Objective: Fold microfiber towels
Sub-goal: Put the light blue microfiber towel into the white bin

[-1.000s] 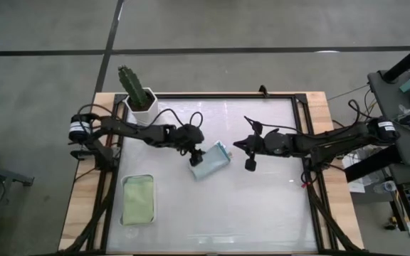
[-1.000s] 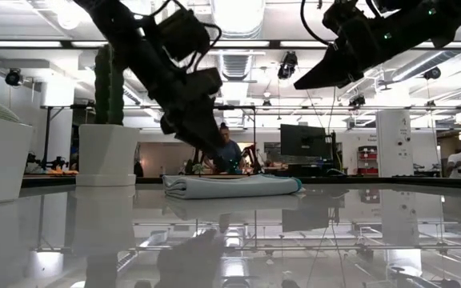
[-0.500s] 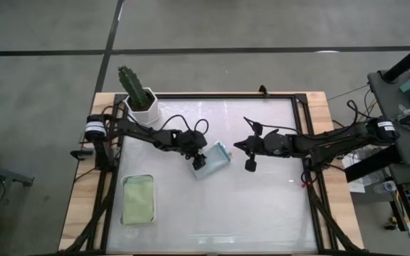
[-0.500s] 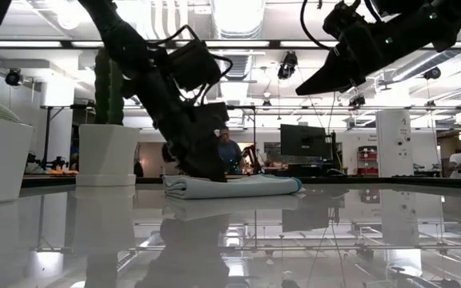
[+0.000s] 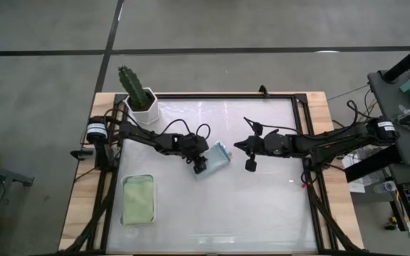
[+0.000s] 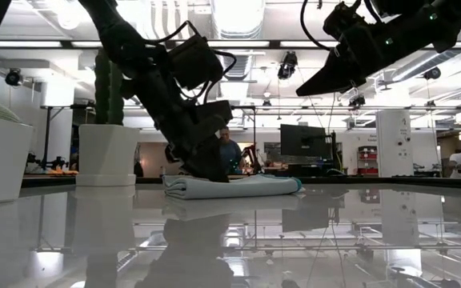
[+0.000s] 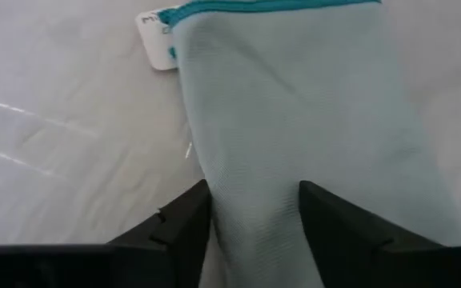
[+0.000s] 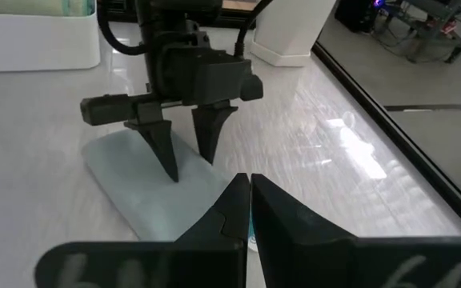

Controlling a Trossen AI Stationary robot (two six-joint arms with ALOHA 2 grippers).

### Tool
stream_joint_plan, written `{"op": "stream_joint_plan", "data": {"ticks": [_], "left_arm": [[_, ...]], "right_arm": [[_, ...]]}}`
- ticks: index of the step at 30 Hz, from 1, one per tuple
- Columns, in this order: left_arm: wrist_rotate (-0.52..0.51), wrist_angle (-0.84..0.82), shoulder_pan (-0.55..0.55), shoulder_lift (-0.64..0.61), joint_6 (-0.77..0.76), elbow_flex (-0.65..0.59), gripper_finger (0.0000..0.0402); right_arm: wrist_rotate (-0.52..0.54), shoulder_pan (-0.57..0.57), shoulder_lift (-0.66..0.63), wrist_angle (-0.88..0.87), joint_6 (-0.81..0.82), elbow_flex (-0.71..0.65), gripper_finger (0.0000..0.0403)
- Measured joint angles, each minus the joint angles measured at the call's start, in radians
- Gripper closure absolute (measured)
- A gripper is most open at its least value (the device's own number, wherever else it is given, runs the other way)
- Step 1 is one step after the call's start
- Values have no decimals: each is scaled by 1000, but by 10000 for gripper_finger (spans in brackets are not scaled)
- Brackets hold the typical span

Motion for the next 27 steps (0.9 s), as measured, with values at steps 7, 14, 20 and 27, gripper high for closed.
{"op": "stream_joint_plan", "data": {"ticks": [7,14,20,27], "left_arm": [[19,-2,-10,1,-1,1,319],[23,-15,-20,-1,-11,15,391],[-24,-27,-49,-41,-29,21,387],[-98,-45,-97,-144,-38,21,387]], "right_arm": [[0,0,0,0,-1,0,394],[0,0,0,0,-2,0,394],[0,0,0,0,-3,0,394],[0,0,0,0,-10,0,394]]}}
